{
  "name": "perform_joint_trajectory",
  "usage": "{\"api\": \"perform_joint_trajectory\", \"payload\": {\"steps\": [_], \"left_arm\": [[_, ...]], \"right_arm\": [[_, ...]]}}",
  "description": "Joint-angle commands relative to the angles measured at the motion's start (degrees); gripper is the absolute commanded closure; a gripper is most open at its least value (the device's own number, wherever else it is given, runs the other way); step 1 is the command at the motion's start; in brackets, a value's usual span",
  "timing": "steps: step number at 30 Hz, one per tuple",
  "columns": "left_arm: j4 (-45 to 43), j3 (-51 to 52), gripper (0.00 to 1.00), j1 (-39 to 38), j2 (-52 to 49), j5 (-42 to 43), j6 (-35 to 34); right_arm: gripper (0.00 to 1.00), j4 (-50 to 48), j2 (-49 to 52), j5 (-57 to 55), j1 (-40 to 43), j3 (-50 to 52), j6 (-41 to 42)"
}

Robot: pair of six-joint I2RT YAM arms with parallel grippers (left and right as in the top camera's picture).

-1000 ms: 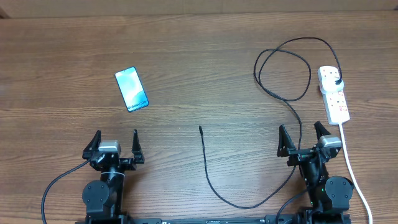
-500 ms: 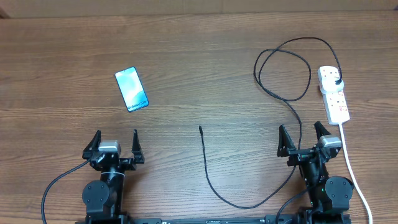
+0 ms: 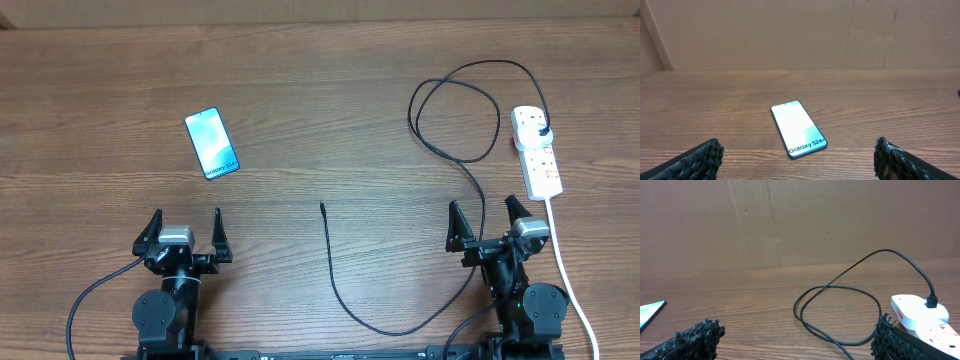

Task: Plug charger to phone and switch on socket

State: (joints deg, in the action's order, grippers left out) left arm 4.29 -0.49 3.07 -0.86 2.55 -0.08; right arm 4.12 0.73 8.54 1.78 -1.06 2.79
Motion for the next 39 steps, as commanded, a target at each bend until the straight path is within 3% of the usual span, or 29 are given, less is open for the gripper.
{"api": "perform_joint_trajectory", "payload": {"steps": [1, 28, 39], "left_arm": [[0.02, 0.22, 0.00, 0.00, 0.55, -0.17, -0.76], [-0.85, -0.44, 0.00, -0.04, 0.55, 2.45, -0.81], [3.76, -5.73, 0.00, -0.04, 0.50, 2.97, -0.81]], "right_arm": [[0.00, -0.13, -0.57, -0.79, -0.22, 0.61, 0.22], [0.00, -0.13, -0.57, -0.81, -0.22, 0.61, 0.22], [0.00, -0.13, -0.57, -0.81, -0.22, 0.61, 0.22]]}}
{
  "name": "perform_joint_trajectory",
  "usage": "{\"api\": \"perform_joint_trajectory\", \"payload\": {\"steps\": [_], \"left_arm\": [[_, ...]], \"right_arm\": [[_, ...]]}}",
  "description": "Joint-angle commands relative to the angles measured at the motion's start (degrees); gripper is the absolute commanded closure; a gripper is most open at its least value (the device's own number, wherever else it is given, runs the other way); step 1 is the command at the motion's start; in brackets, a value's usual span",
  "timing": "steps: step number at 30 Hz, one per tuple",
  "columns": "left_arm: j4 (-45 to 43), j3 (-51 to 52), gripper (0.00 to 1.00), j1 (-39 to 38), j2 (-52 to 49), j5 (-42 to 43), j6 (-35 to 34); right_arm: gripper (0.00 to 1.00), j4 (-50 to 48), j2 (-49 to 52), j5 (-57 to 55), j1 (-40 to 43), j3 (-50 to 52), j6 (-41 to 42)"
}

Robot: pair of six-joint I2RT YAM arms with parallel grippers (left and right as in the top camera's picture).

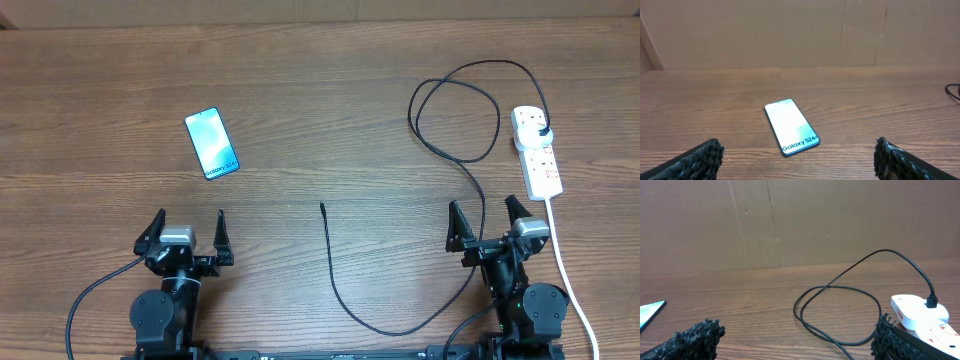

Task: Plug charger to phone and switch on socket

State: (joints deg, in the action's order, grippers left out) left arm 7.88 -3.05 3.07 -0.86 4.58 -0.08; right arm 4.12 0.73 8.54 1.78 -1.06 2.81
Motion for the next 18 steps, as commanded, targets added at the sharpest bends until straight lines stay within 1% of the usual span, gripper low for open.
{"api": "perform_joint_trajectory", "payload": {"steps": [1, 6, 10, 13, 18], "left_arm": [[0.55, -3.76, 0.00, -0.04, 0.48, 0.90, -0.81], [2.73, -7.17, 0.00, -0.04, -0.66, -0.94, -0.79], [2.64, -9.44, 0.00, -0.04, -3.63, -0.96, -0.83], [2.62, -11.17, 0.00, -0.04, -6.82, -0.98, -1.29], [2.64, -15.87, 0.00, -0.04, -15.34, -0.98, -1.42]], "right_arm": [[0.00, -0.13, -0.57, -0.79, -0.22, 0.61, 0.20], [0.00, -0.13, -0.57, -0.79, -0.22, 0.61, 0.20], [0.00, -0.13, -0.57, -0.81, -0.22, 0.61, 0.20], [0.00, -0.13, -0.57, -0.81, -0.22, 0.61, 0.20], [0.00, -0.13, -0.57, -0.79, -0.22, 0.61, 0.20]]}}
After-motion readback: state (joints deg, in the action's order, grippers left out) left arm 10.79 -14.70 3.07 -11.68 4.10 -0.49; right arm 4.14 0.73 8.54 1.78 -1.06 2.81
